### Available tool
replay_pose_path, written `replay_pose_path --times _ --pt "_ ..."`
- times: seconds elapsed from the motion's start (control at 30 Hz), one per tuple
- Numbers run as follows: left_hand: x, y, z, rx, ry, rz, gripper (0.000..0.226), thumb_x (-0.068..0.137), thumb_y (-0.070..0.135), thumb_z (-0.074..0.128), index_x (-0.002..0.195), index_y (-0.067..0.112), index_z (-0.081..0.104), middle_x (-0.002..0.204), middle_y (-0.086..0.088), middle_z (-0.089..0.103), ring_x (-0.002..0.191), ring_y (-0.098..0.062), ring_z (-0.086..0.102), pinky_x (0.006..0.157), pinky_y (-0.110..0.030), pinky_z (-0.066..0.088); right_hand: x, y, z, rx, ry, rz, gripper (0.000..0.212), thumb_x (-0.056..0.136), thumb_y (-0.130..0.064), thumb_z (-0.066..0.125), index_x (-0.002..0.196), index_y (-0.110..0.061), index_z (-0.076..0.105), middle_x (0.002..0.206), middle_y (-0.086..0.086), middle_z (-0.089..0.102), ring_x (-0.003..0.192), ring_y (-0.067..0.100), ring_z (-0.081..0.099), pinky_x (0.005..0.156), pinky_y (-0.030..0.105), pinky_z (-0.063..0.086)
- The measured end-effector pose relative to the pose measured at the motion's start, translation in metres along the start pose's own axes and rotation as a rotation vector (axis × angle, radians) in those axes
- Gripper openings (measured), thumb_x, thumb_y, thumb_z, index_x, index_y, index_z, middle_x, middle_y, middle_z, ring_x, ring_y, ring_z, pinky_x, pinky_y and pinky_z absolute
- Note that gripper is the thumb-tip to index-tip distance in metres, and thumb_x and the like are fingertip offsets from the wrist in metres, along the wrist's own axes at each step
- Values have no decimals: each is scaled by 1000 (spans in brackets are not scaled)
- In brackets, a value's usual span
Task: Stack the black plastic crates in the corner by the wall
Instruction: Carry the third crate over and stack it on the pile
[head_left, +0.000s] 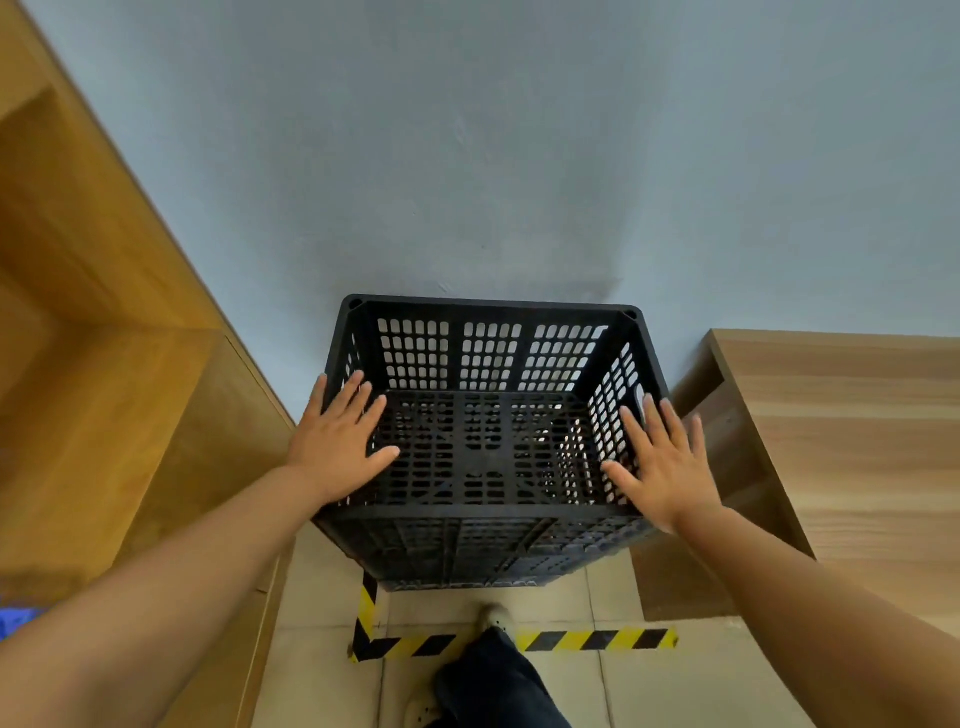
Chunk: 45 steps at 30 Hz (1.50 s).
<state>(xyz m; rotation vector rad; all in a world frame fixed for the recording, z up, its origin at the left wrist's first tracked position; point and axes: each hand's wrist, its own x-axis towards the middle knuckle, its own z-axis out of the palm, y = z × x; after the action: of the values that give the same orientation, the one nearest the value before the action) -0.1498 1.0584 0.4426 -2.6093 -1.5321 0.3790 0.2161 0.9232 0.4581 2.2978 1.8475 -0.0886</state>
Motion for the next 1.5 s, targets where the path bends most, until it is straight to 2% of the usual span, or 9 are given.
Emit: replay_pose_path --times 0.17,0.27,0.37,0.47,0.67,0.8,0.87,1.13,1.5 --pt "20 -13 5 25 -22 -2 94 71 68 -11 151 21 6 160 -3 -1 137 -14 -27 107 -46 -29 19 35 -2 5 -64 -6 92 64 -79 -22 143 -30 -20 152 3 -27 139 23 -30 107 37 -31" --pt "27 -14 9 -12 -3 16 91 73 69 -4 149 19 8 157 0 0 139 -9 -28 105 -39 -34 26 41 2 128 -98 8 81 82 -72 10 147 -29 -14 154 2 -26 139 17 -28 115 37 -17" --pt "28 -16 12 -19 31 13 82 82 67 15 142 15 36 151 -6 31 146 -13 -5 114 -40 -18 28 44 5 200 -82 -13 79 82 -71 12 147 -32 -12 152 -2 -28 139 13 -26 116 33 -12" --pt "37 -20 13 -41 38 12 72 83 62 34 131 11 52 140 -8 49 145 -9 -10 117 -42 -6 35 49 6 201 -78 -50 81 78 -75 5 144 -33 -16 149 -5 -32 140 13 -25 114 31 -13" --pt "80 -26 2 -2 -43 -16 75 85 63 26 139 12 37 146 -11 40 143 -8 -18 116 -38 -16 91 55 -8 214 -82 -95 74 93 -55 34 139 -30 -19 148 -5 -31 138 11 -22 114 31 -6" --pt "118 -27 -1 -25 -9 -67 80 85 66 13 144 19 -13 155 -2 -15 137 -8 -34 101 -31 -37 144 58 -13 198 -106 -119 78 94 -54 33 138 -27 -24 152 0 -27 143 17 -21 117 34 -5" --pt "136 -23 -7 -83 -51 -130 80 90 63 21 141 20 -24 154 -3 -25 137 -11 -30 96 -33 -37 165 58 -15 212 -112 -125 79 94 -53 34 137 -25 -27 154 2 -26 143 18 -21 117 33 -6" --pt "188 -17 -22 -145 -72 -193 86 89 65 25 148 18 -15 157 -6 -20 144 -18 -20 111 -59 -6 235 53 -25 73 -108 -144 76 94 -57 22 148 -21 -18 158 9 -18 143 28 -22 116 39 -8" --pt "200 1 -26 -145 -24 -203 93 82 69 36 151 19 -4 160 -9 -5 146 -25 -8 110 -60 -7 242 50 -19 41 -86 -143 83 89 -66 25 141 -25 -26 159 5 -15 144 26 -20 116 38 -4"
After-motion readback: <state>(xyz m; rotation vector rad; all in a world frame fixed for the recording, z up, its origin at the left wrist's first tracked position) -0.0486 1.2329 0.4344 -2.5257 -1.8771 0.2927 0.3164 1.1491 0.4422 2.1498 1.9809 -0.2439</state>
